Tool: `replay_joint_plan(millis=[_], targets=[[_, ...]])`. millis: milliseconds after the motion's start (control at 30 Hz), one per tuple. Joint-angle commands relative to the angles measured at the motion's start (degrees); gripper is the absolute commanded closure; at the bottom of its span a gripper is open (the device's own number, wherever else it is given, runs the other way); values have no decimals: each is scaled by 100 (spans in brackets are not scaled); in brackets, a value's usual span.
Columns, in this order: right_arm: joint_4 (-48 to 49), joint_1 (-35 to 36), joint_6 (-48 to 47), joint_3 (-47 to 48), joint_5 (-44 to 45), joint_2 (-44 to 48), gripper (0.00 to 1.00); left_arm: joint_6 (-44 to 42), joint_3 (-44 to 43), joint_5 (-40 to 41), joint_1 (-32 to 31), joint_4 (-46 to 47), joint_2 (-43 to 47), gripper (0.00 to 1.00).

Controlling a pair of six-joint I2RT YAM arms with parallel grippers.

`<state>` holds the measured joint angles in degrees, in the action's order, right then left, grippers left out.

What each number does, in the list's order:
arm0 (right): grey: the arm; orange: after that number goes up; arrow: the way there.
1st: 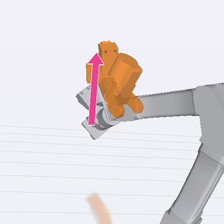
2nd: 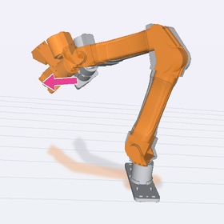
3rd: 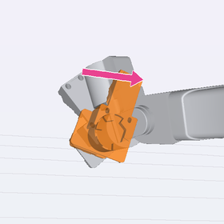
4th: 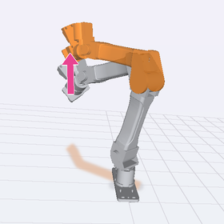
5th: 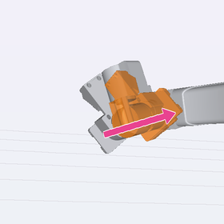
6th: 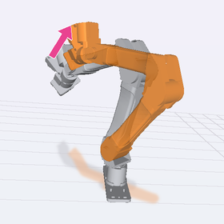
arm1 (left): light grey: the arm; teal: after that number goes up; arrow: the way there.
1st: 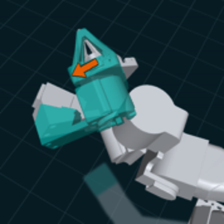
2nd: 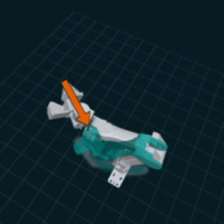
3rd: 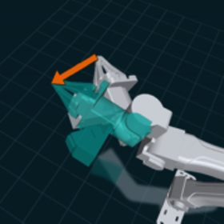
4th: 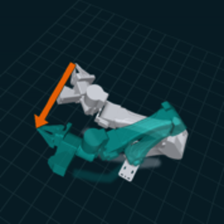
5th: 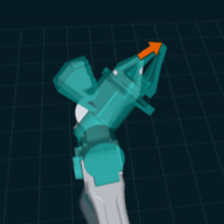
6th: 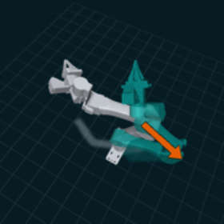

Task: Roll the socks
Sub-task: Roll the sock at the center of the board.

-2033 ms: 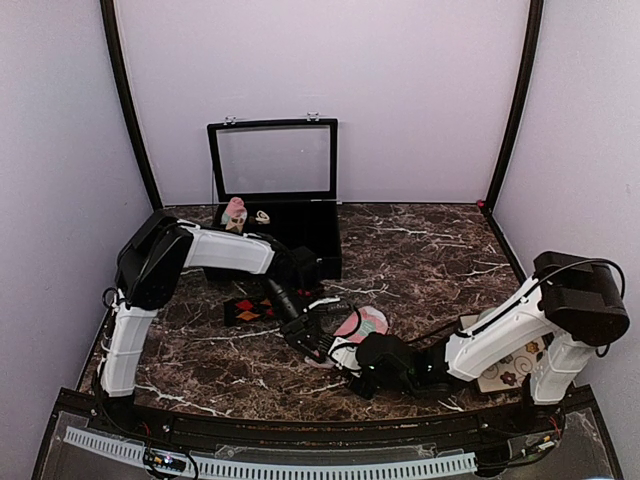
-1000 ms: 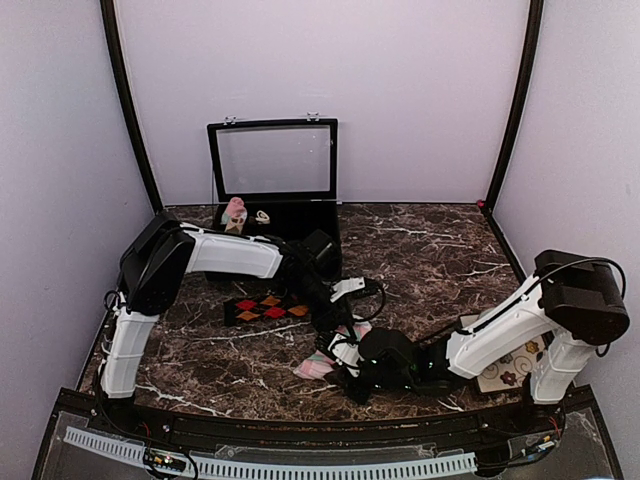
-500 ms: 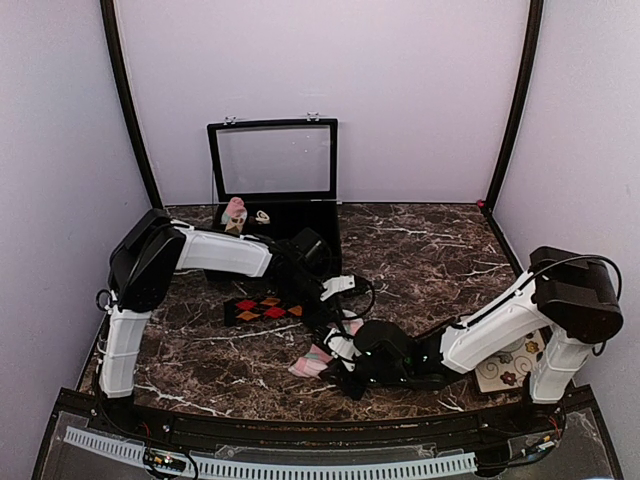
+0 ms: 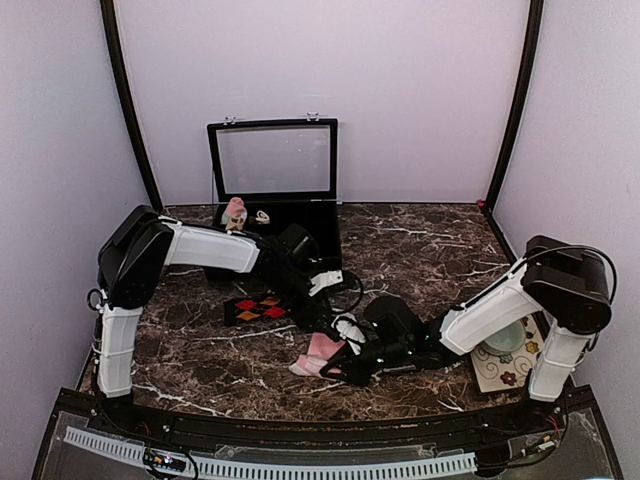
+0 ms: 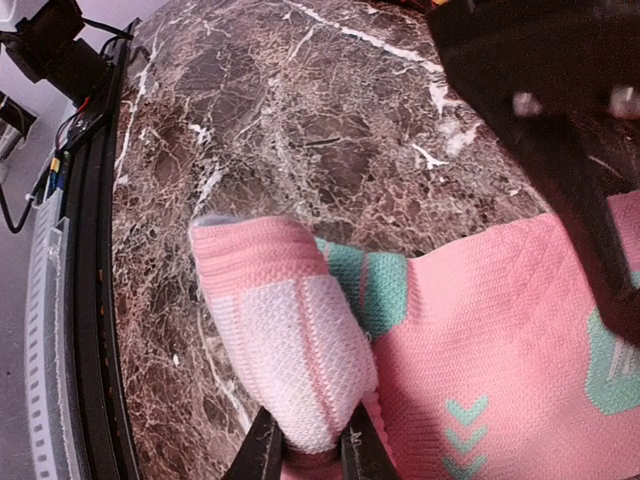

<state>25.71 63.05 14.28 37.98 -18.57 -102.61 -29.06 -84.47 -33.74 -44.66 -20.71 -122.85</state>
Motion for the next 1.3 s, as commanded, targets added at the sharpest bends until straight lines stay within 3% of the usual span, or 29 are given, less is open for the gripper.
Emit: replay_joint_plan(millis=[0, 267, 500, 633, 900, 1067, 1267], targets=[[-1696, -107, 189, -371, -934, -645, 94, 346, -138, -297, 504, -250, 587, 33], [-1330, -537, 783, -469, -1694, -966, 94, -51, 303, -532, 600, -263, 1503, 20], [-719, -864, 1385, -776, -2207, -1356, 94, -1794, 737, -1852, 574, -1809, 1851, 28], [-510, -993, 1600, -845, -2273, -1588, 94, -2331, 1369, -1587, 271, -1908, 1972, 35], [-764, -1156, 1663, -861, -1954, -1830, 94, -2350, 2371, -458, -418, -629, 2482, 35], [-838, -1171, 1700, -874, -1903, -1740, 94, -1989, 2193, -229, -438, -161, 2571, 38], [-840, -1181, 1734, -860, -1898, -1760, 94, -1962, 1882, -350, -453, -504, 2528, 35]])
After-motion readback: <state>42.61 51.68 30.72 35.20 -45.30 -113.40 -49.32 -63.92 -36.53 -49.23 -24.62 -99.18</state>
